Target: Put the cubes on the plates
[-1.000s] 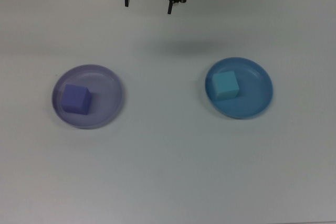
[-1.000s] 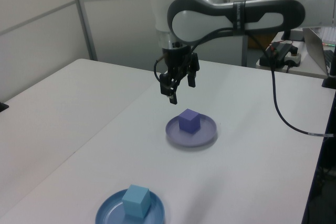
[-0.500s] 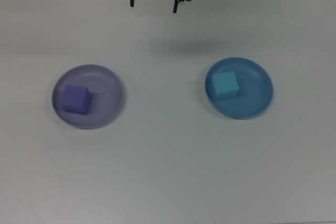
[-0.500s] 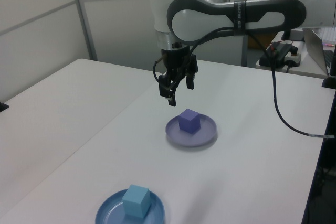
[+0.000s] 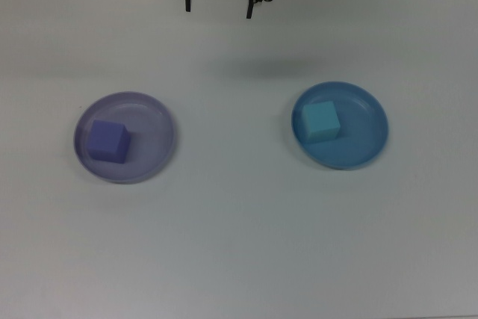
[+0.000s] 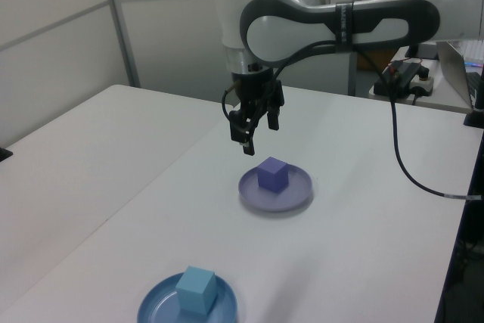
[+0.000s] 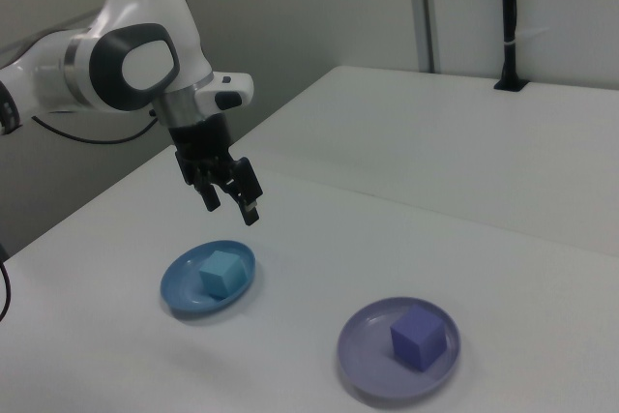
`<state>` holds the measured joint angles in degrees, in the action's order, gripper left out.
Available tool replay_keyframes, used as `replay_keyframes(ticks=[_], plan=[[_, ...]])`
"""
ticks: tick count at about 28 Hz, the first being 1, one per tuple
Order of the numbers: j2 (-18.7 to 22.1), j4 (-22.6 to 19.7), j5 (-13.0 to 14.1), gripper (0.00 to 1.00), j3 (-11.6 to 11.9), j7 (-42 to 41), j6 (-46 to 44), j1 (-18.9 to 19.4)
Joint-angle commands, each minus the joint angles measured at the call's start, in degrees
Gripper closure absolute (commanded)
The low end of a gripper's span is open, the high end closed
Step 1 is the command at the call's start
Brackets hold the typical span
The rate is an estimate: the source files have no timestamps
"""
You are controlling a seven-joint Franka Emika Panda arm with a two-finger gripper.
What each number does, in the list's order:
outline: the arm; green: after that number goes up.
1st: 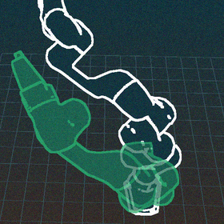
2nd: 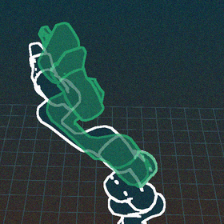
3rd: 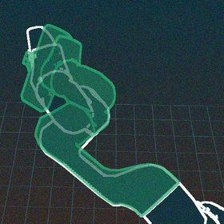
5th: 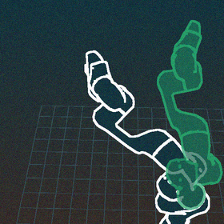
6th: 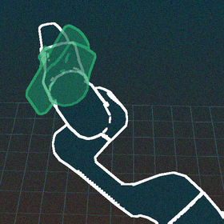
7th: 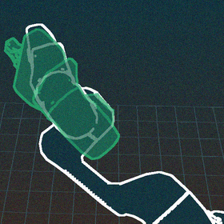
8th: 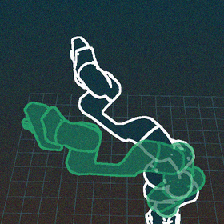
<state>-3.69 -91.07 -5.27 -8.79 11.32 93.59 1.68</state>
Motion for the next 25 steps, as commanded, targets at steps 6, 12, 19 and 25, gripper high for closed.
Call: replay_keyframes(ticks=[6,12,19,25], plan=[[0.7,-0.5,2.2,0.00,-0.7,-1.0,-0.4,1.7],[0.7,0.1,2.5,0.00,-0.7,-1.1,-0.3,1.8],[0.6,0.1,2.4,0.00,-0.6,-1.5,-0.4,1.8],[0.5,0.1,2.4,0.00,-0.4,-1.6,-0.3,1.7]])
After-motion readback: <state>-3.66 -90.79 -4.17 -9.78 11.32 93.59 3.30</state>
